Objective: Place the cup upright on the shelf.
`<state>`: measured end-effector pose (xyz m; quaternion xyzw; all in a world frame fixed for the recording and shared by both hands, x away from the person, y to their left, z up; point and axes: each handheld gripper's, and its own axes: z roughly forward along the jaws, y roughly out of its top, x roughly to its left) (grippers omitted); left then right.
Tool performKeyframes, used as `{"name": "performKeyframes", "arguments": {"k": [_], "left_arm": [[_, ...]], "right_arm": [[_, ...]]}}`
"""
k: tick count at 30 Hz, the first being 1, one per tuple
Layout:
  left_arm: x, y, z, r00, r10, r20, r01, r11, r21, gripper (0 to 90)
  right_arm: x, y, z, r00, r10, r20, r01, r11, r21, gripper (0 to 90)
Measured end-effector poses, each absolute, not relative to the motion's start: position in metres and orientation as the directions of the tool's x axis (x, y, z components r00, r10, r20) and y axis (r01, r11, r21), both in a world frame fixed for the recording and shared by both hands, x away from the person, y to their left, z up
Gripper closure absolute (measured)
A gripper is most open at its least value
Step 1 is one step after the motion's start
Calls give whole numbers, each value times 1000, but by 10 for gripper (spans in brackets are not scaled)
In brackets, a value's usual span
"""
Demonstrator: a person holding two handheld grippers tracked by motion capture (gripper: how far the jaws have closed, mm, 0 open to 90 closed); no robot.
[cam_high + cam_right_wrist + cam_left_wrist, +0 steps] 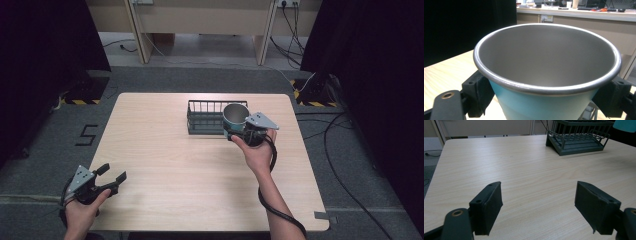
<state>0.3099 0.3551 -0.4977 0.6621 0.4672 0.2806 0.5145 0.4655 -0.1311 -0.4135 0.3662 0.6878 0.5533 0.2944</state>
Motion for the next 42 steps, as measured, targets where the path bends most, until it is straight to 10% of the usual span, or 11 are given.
{"name": "performKeyframes", "arguments": {"k": [42], "left_arm": [[310, 355, -498, 409, 905, -118, 330, -26, 944, 215]], "right_arm": [[512, -108, -396, -525, 851, 18, 188, 95, 978, 163]]}}
